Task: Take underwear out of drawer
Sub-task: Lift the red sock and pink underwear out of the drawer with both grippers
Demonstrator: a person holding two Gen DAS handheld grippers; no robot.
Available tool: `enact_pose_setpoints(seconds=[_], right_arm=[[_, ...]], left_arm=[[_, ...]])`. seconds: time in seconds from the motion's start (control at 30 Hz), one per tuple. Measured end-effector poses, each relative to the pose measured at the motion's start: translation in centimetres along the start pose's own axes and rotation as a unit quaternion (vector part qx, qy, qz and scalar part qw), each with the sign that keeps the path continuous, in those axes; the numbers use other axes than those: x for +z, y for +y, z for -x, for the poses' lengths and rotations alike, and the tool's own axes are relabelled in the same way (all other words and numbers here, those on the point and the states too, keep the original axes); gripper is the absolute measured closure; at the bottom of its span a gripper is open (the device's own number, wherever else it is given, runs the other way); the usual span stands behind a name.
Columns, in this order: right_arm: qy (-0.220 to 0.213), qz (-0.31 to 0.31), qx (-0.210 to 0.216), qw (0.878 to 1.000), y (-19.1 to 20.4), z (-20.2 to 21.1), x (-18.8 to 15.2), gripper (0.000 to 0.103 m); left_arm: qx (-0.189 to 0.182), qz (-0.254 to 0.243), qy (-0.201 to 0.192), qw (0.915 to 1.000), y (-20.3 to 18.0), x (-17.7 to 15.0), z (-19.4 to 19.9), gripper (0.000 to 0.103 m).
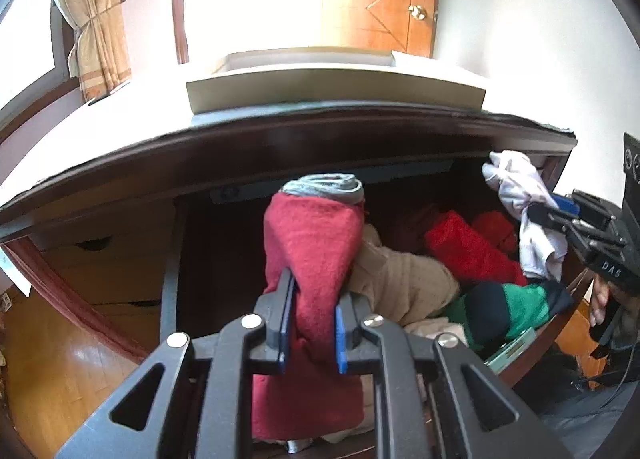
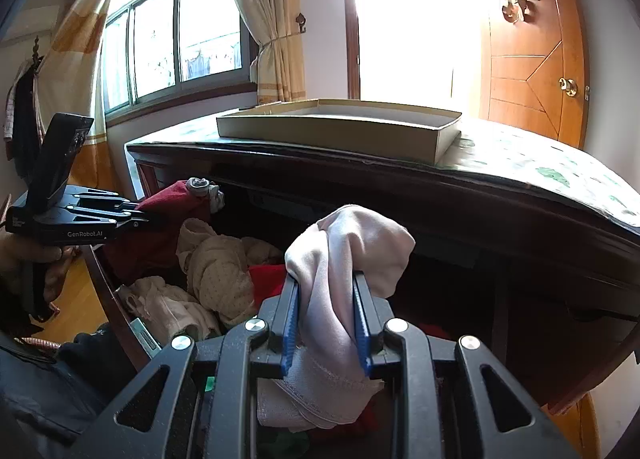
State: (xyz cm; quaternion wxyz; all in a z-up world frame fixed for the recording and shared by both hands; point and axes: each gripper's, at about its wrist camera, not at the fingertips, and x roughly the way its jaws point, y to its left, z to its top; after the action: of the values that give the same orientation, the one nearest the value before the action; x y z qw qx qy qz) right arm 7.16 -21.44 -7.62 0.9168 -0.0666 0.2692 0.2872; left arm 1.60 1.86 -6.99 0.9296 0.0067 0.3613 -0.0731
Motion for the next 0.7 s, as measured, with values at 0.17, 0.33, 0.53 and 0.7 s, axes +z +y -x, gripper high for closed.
enact_pose_setpoints(seconds=[0.17, 0.33, 0.53, 0.7], right_arm=[[-0.013, 0.000, 0.002, 1.000, 0.1, 0.5, -0.2, 0.076], [-0.032, 0.008, 0.004, 0.999, 0.5, 1.3, 0.0, 0.076], [-0.050, 0.018, 0.006, 0.999, 1.0, 2.1, 0.0, 0.076], [-0.064, 0.025, 0.004, 0.998, 1.4, 2.6, 0.1, 0.076]], left_arm=[[-0.004, 0.002, -0.018, 0.9998, 0.1, 0.0, -0.1, 0.088], [-0.007, 0.004, -0.035, 0.9994, -0.1, 0.0, 0.3, 0.088], [-0.015, -0.002, -0.060, 0.9981, -0.7, 0.1, 1.0, 0.088], [-0.023, -0.006, -0.081, 0.9964, -1.3, 0.2, 1.7, 0.088]])
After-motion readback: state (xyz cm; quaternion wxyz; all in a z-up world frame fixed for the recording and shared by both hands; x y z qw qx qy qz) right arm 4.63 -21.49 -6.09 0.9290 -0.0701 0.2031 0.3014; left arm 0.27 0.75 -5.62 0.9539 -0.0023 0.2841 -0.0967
